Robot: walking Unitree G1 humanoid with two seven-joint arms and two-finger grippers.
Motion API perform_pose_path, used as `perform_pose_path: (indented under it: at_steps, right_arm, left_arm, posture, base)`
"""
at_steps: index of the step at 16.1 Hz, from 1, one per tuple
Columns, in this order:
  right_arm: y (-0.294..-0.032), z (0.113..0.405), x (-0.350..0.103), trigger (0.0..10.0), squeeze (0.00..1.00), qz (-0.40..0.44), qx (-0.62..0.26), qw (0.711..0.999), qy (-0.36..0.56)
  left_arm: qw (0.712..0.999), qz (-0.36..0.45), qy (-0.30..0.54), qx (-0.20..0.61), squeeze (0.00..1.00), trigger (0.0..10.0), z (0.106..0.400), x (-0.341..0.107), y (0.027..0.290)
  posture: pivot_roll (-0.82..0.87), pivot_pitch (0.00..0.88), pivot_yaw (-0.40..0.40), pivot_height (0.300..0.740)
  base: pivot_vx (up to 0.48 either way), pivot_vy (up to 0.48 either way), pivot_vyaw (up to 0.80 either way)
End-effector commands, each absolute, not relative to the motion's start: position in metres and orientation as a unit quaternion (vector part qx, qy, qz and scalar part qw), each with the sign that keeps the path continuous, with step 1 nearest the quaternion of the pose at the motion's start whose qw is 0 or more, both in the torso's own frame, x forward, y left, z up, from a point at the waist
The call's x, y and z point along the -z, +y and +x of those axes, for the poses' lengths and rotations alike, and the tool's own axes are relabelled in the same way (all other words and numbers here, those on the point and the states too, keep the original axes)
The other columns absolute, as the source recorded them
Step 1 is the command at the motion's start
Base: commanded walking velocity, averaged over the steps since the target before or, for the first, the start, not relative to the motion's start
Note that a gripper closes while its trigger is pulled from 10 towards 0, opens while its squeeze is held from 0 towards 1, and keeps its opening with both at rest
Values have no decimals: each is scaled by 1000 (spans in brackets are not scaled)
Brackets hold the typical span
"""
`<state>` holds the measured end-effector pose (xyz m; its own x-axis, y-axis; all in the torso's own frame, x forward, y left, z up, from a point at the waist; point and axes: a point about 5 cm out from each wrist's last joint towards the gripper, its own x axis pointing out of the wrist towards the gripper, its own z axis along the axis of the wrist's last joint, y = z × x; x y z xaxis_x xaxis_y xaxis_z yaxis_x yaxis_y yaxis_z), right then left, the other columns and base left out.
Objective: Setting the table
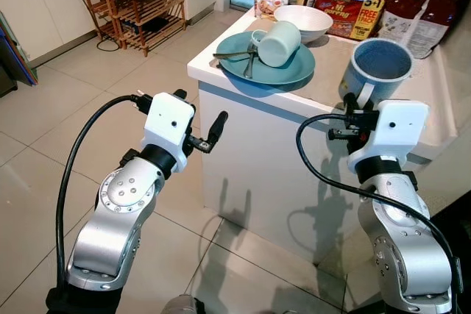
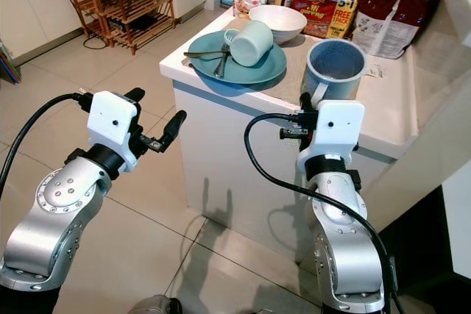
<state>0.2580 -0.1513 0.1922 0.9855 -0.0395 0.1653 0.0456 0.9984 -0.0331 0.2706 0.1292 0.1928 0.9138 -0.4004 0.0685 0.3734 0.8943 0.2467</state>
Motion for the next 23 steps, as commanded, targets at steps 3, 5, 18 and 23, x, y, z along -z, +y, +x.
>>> perform_pose_path:
  at_steps: [3, 5, 18, 23]
  right_arm:
    - [-153, 258, -187, 10000, 0, -21, 18, 997, -69]
    - [-158, 257, -169, 10000, 0, -31, 22, 999, -36]
    - [-150, 255, -175, 10000, 0, -42, -4, 997, -66]
    - [-139, 251, -176, 10000, 0, -44, -52, 994, -80]
  left_arm:
    - [973, 114, -54, 191, 0, 10000, 272, -191, 131]
    - [981, 88, -45, 170, 0, 10000, 274, -185, 135]
    - [980, 106, -56, 160, 0, 10000, 277, -184, 137]
    - [979, 104, -58, 163, 0, 10000, 278, -185, 137]
  posture:
    - [125, 46, -49, 740]
    - [127, 45, -50, 740]
    - [121, 54, -41, 740]
    - [120, 54, -38, 740]
  base:
    - [0, 0, 0]
    - [0, 0, 0]
    - [0, -318, -369]
    - [0, -480, 0]
